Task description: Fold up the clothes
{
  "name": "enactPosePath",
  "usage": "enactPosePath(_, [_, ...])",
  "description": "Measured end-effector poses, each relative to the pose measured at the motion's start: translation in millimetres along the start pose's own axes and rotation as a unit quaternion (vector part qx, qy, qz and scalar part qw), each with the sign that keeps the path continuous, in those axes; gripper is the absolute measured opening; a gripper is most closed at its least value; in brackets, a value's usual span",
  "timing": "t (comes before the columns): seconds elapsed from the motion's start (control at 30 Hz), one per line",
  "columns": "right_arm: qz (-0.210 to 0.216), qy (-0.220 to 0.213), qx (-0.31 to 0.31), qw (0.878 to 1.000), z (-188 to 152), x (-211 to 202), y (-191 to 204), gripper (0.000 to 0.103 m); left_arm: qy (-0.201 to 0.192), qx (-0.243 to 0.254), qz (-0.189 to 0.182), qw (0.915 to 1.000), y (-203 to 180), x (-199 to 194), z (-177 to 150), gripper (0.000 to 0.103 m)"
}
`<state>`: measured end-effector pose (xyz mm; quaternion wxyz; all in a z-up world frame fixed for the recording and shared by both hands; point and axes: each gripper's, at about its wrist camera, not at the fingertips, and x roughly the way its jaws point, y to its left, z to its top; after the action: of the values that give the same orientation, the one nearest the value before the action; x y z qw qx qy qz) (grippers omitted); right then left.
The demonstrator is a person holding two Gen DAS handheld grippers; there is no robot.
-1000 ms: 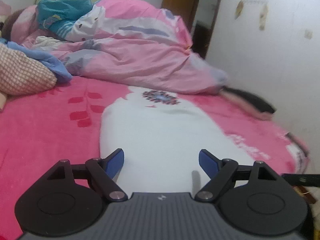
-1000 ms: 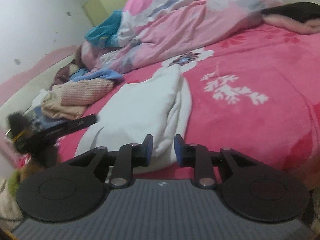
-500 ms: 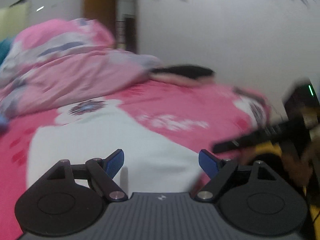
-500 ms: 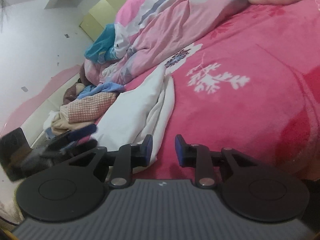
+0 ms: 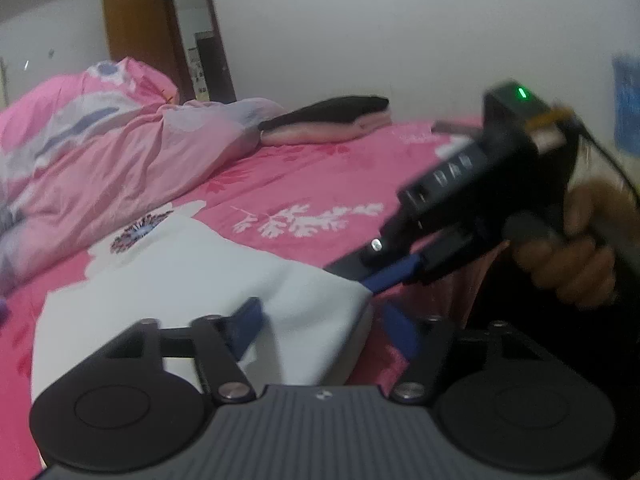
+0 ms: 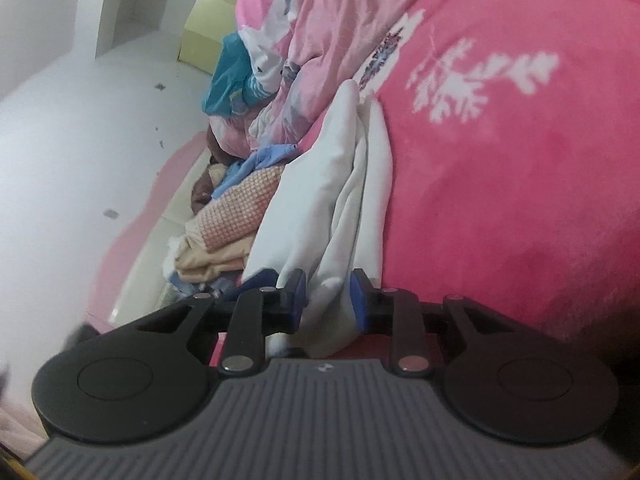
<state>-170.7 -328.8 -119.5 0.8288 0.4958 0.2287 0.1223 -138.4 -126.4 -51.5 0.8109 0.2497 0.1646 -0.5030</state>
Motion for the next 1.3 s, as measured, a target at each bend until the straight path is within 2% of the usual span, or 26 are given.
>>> enactPosePath(0.03, [0.004,0.002,0.008,1.000,1,0,-2,0.025,0.000,0.008,0.005,1.0000,-3,2,0,0.051])
enactPosePath(0.1, [0.010,0.003,0.018,1.000,3,2,-3,0.025,-0.003,0.008,0.006,0.9999,-3,4,1,0.026])
enactPosePath(0.2, [0.015,-0.005,0.031,0.999,7,2,-5,0.025,-0.012,-0.009,0.004,0.9999,3,4,5,0.013])
enactPosePath(0.53, [0.040,-0.064,0.067,0.995,10,-15,-26,0.025,-0.058,-0.029,-0.009,0.9978,9,-3,25,0.010])
enactPosePath(0.73, [0.051,-0.070,0.076,0.993,11,-16,-32,0.025,-0.050,-0.033,-0.013,0.9981,11,2,20,0.010])
enactPosePath(0.93, [0.018,-0.044,0.021,0.999,3,-22,-17,0.027,-0.035,-0.050,-0.021,0.9979,18,6,13,0.011])
enactPosePath(1.03, [0.008,-0.022,0.030,0.999,0,-19,-20,0.029,-0.017,-0.078,-0.028,0.9964,27,10,4,0.018])
enactPosePath(1.07, [0.002,-0.013,0.046,0.999,1,-14,-23,0.029,-0.011,-0.087,-0.031,0.9957,29,12,1,0.026])
enactPosePath(1.13, [-0.004,0.001,0.062,0.998,3,-7,-27,0.029,-0.004,-0.096,-0.034,0.9948,32,12,-3,0.028])
enactPosePath(1.17, [-0.004,0.006,0.066,0.998,4,-4,-27,0.029,-0.002,-0.098,-0.037,0.9945,33,10,-4,0.033])
enactPosePath(1.2, [-0.002,0.008,0.070,0.997,4,-5,-27,0.029,-0.002,-0.097,-0.044,0.9943,32,7,-4,0.046])
enactPosePath(1.27, [0.012,0.012,0.090,0.996,4,-6,-30,0.030,-0.002,-0.081,-0.049,0.9955,26,4,-4,0.061])
enactPosePath(1.3, [0.022,0.013,0.102,0.994,3,-6,-32,0.031,-0.002,-0.068,-0.050,0.9964,21,3,-5,0.064])
